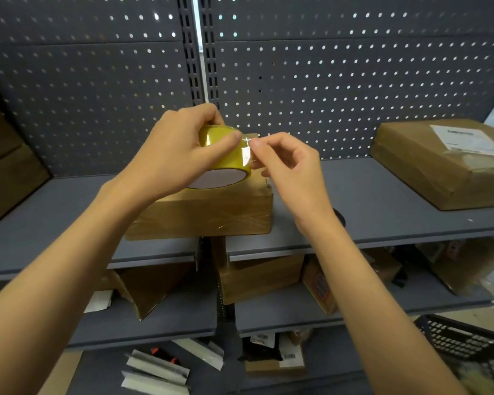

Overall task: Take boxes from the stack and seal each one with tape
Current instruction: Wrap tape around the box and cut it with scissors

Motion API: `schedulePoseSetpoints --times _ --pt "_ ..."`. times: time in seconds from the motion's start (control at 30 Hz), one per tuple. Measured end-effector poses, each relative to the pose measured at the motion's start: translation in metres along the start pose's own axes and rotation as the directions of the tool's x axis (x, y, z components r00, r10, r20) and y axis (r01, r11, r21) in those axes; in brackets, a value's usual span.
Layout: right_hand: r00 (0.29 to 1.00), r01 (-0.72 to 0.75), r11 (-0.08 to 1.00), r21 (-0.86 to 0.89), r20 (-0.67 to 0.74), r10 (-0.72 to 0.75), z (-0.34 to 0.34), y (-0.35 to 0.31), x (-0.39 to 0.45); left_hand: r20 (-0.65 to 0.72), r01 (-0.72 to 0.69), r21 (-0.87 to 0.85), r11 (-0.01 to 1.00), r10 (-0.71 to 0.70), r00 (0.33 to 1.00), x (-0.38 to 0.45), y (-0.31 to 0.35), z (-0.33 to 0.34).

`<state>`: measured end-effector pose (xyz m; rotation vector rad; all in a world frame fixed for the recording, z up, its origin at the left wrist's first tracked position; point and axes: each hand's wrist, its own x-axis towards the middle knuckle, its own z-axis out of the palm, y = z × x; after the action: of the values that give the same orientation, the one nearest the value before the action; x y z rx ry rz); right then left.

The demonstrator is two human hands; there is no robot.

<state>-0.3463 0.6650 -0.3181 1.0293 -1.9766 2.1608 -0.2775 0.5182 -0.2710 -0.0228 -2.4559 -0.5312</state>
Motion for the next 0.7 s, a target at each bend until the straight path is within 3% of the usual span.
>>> schedulePoseSetpoints --times 0.23,0.47,0.6,0.7 --pt "0.998 -0.042 0.998 0.047 -0.050 0.044 -0.005 0.004 0.001 0.054 0.005 -0.044 0.999 -0.003 0.999 0.001 0.005 0.006" --pt "0.980 -0.121 0.986 0.114 -0.147 0.137 -0.013 0.006 0.009 0.278 0.205 -0.407 0.890 -0.093 0.956 0.005 0.000 -0.003" --pt "0.978 -0.064 0.997 -0.038 -0.203 0.055 -0.012 0.008 0.013 0.246 0.171 -0.311 0.935 -0.095 0.965 0.011 0.006 -0.011" --pt "0.958 0.000 0.998 -0.056 -0.287 -0.016 -0.018 0.001 0.020 0.211 0.116 -0.091 0.989 -0.095 0.973 0.018 0.011 -0.015"
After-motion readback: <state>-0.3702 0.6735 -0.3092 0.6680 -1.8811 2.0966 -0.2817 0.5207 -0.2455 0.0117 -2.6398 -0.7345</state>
